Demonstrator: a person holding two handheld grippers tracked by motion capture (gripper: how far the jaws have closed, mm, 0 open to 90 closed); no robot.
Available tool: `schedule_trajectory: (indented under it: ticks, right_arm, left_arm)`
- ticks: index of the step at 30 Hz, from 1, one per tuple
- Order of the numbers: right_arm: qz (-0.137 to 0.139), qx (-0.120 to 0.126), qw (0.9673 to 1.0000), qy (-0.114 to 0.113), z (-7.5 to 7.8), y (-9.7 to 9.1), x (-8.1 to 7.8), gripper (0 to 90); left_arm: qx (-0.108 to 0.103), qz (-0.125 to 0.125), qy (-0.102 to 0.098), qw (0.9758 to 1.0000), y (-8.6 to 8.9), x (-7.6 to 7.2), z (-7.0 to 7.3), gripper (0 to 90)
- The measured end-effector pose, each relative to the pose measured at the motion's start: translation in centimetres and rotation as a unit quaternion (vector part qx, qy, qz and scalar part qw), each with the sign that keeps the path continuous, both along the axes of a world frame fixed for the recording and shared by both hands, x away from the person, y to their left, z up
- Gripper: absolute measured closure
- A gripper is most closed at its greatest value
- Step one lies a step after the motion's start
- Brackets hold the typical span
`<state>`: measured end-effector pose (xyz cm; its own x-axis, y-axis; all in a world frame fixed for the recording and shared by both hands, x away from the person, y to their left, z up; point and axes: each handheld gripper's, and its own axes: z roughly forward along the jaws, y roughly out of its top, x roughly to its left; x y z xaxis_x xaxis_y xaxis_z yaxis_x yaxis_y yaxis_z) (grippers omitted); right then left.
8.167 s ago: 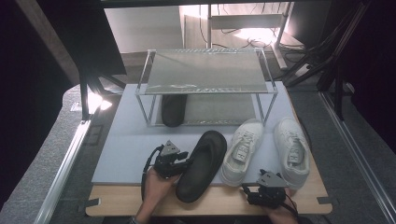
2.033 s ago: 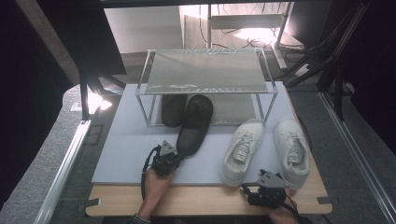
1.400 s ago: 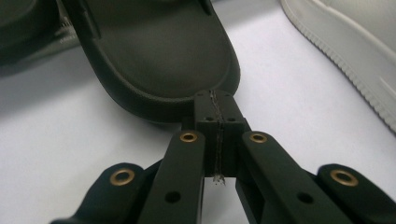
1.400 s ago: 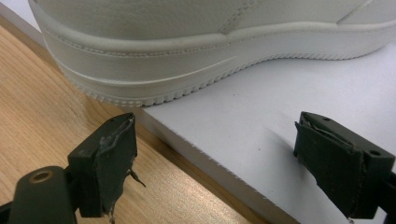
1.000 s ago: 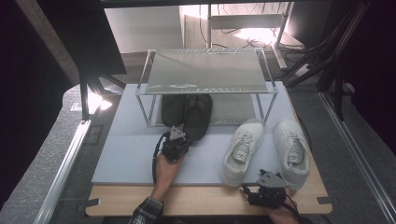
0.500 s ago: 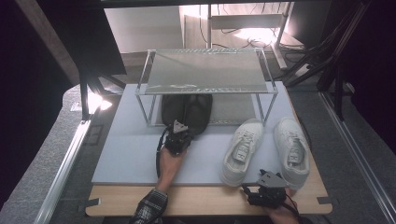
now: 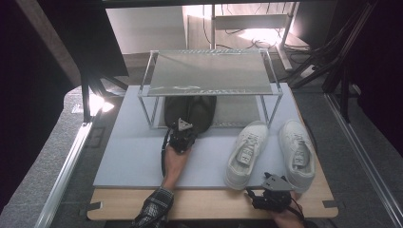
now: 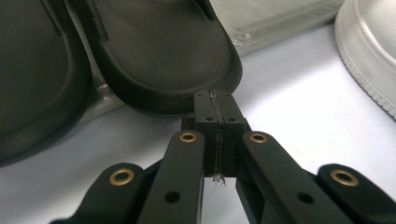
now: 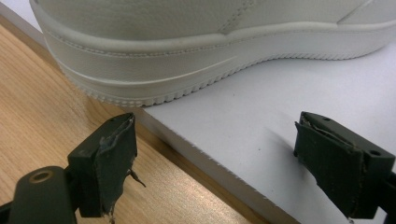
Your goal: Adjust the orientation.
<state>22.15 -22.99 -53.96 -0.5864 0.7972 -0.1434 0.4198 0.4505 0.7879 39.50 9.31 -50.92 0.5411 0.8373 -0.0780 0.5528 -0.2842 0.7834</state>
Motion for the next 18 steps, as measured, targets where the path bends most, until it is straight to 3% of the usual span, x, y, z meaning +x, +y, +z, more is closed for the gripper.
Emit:
schedule_trajectory:
  ticks: [18]
  right_arm:
    - [0.002,0.003,1.0000,0.001,0.0,-0.1,0.0,13.6]
  left_arm:
    - [0.009,0.017,-0.002,0.9998,-0.7,1.7,-0.2,89.1]
